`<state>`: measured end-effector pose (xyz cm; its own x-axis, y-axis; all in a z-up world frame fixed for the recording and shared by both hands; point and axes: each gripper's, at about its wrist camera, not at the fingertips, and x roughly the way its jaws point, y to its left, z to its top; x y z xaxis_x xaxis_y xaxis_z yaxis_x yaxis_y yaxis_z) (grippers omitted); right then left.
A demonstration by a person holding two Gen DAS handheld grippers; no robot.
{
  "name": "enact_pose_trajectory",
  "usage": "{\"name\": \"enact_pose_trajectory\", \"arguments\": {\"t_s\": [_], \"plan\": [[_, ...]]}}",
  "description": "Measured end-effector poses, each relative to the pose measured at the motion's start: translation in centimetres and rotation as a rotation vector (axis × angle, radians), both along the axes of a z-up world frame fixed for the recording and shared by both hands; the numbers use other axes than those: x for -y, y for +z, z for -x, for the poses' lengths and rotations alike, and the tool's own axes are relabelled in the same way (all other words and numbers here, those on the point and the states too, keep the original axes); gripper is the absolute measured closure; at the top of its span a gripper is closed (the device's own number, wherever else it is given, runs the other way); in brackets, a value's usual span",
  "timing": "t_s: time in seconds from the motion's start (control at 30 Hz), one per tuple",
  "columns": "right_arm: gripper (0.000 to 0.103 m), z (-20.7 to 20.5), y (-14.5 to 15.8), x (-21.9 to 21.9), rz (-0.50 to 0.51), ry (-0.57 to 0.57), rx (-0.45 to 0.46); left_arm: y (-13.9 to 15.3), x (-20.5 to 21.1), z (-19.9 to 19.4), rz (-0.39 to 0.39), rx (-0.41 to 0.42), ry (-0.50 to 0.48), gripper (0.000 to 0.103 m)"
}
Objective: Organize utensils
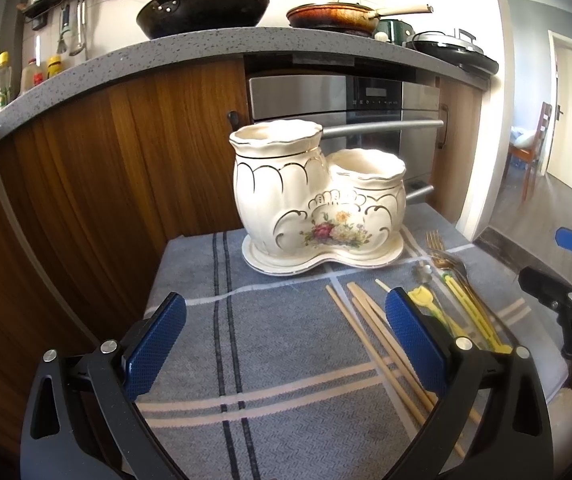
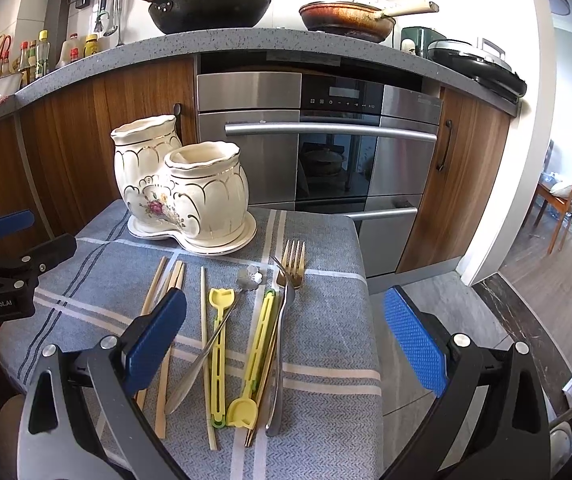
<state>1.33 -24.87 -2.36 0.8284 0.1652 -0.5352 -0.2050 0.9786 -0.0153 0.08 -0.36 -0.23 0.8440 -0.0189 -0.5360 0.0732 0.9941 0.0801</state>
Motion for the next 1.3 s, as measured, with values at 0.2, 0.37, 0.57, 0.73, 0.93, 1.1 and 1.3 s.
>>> {"name": "enact_pose_trajectory", "arguments": {"t_s": [0.2,0.37,0.57,0.73,0.93,1.1,1.3], "plan": [[0.006,-0.1,-0.1,0.1,0.002,0.000,-0.008,0.0,0.2,-0.1,-0.004,-0.005,-0.003,0.004],[0.005,-0.4,-0.3,0.1,0.008,-0.003,-0.014,0.0,0.3,-0.3,-0.010,-0.009,-0.010,0.004],[0.006,-0.5,-0.2,-0.2,0.010,-0.015,0.011,-0.4,0.4,-0.8,-0.001,-0.037,-0.019,0.004],[0.005,-0.4,-0.2,-0.2,0.021,-0.019,0.019,-0.3,1.4,-0.9,-0.014,-0.044,-0.032,0.004],[0.005,-0.4,-0.4,0.6,0.022,-0.034,0.011,0.1,2.3,-0.4,-0.011,-0.037,-0.036,0.004],[0.005,-0.4,-0.7,1.4,0.008,-0.040,-0.005,0.4,2.9,-0.2,-0.027,-0.030,-0.029,0.004],[0.005,-0.4,-1.2,2.2,0.000,-0.037,-0.024,0.7,2.7,-0.1,-0.003,-0.039,0.007,0.004]]}}
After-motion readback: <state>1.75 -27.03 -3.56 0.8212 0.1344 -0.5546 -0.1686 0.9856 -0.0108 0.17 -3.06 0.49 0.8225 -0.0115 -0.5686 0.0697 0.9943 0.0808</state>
